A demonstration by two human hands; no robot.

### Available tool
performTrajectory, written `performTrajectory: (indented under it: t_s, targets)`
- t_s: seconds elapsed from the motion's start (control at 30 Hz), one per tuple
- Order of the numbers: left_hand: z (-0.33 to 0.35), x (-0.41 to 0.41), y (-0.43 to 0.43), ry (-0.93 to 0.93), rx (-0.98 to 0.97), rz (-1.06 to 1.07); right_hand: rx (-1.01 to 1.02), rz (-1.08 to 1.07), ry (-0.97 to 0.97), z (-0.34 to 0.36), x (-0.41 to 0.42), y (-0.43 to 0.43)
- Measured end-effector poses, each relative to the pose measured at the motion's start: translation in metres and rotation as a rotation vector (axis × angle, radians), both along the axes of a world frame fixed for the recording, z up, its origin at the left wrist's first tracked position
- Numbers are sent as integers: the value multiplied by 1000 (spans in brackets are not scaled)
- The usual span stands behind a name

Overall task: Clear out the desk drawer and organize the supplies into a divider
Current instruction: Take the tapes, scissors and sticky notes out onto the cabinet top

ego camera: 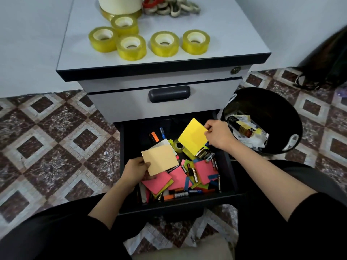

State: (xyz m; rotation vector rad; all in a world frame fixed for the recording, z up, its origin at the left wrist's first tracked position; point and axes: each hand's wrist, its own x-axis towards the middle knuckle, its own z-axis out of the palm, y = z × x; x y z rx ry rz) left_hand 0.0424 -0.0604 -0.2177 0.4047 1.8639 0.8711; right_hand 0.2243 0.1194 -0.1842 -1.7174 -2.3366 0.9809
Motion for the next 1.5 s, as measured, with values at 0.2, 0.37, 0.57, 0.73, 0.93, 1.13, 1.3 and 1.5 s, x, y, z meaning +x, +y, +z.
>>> performTrajectory:
  t_s: [0.2, 0.37, 0.57, 0.73, 0.93, 1.13, 1.3, 1.5]
  targets:
    - [40, 6, 6, -57, 130, 64, -139, -205, 202, 27, 17, -3]
    - [90, 10, 8, -118, 215, 79, -173, -323, 365, 69, 34, -1]
    - [142, 27, 1, -121, 253, -28, -255, -388, 560, 124, 67, -5]
    - [177, 43, 12, -156, 294, -96, -224, -479, 709, 152, 98, 3]
    - [221, 63, 55, -179, 389, -151, -171, -656, 1053, 182, 125, 24]
    - [255, 69, 113, -69, 426, -104, -136, -712, 1129, 194, 139, 32]
    - [272, 69, 157, -21, 425, -106, -148, -730, 1147, 189, 155, 35]
    - [272, 74, 203, 181, 309, -158, -200, -779, 1154, 176, 175, 44]
